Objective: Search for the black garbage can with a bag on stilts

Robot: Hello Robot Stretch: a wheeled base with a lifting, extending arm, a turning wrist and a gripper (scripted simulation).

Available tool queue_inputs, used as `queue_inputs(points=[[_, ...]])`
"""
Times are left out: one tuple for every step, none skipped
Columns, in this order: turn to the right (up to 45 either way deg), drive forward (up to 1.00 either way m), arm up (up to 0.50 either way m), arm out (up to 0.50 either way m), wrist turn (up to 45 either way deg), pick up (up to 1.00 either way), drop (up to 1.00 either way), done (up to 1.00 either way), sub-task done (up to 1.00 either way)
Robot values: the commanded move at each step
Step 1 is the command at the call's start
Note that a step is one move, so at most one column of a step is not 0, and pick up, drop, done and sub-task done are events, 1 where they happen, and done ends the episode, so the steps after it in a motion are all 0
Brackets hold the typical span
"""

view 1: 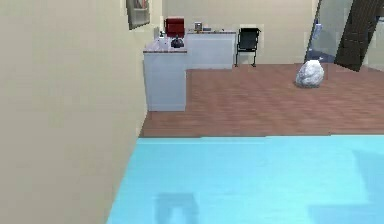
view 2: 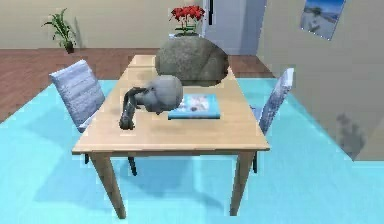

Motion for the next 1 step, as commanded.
queue_inputs(points=[[0.0, 0.8, 0.0, 0.0, 0.0, 0.0, 0.0, 0.0, 0.0]])
